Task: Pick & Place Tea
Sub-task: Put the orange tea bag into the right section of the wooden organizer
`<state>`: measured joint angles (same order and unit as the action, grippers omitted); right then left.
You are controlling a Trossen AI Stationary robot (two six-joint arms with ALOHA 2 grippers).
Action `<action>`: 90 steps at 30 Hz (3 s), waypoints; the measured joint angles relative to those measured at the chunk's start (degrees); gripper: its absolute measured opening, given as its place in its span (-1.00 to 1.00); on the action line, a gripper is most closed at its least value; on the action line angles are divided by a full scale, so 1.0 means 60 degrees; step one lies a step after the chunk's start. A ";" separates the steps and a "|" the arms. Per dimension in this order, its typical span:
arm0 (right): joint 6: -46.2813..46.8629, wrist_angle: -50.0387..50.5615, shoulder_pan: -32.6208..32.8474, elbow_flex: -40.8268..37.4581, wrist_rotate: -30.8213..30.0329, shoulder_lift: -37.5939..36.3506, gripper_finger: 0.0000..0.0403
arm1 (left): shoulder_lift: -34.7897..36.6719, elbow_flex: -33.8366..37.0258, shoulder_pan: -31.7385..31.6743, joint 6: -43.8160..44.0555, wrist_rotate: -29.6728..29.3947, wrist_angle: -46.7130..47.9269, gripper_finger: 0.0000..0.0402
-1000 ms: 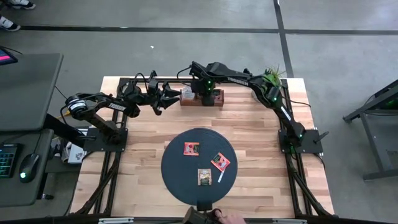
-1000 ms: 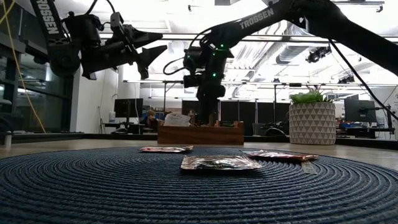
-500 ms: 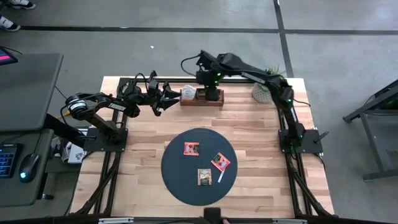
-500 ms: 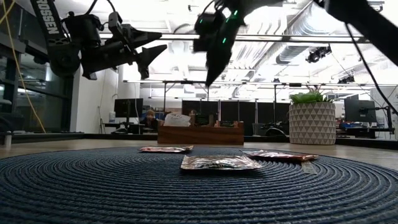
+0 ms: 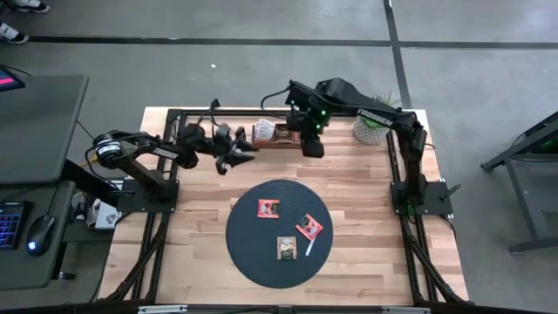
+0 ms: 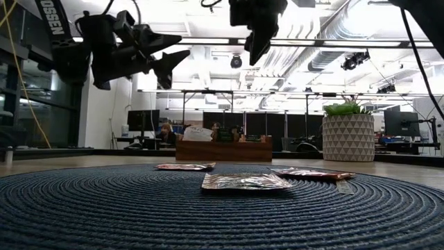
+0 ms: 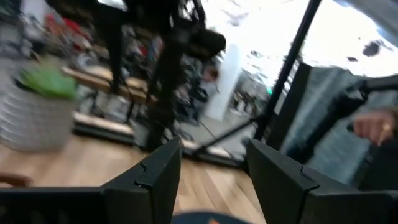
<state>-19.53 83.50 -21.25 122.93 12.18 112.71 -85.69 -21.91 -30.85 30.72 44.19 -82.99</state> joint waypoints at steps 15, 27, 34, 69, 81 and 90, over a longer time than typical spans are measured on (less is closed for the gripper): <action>0.2639 -0.3296 0.2783 -0.3280 -0.0757 0.0015 -0.26 | 0.0000 0.0004 0.3303 -0.2309 -0.0984 0.4282 -0.10; 0.6922 -0.5506 0.3867 -0.5558 -0.0968 0.0015 -0.26 | 0.0000 0.0004 0.5040 -0.2834 -0.2999 0.6279 -0.10; 0.7789 -0.4495 0.4977 -0.5784 -0.1039 0.0015 -0.25 | 0.0000 0.0004 0.5791 -0.2829 -0.4011 0.6366 -0.10; 1.6678 -0.4828 0.9038 -0.6780 -0.5328 -0.0715 -0.32 | -0.2800 -0.4175 0.6021 -0.4327 -0.3514 0.8210 -0.10; 1.6606 -1.0365 0.9470 -1.1442 -0.6503 -0.3191 -0.40 | -0.2769 -0.4229 0.6021 -0.4365 -0.4037 0.8110 -0.10; 1.6171 -1.2432 0.9143 -1.3002 -0.6524 -0.3235 -0.94 | -0.3424 -0.4240 0.6018 -0.4077 -0.3950 0.7938 -0.10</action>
<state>77.49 8.91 33.61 44.92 -26.96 93.30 -106.24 -47.35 5.26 6.26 20.49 -35.37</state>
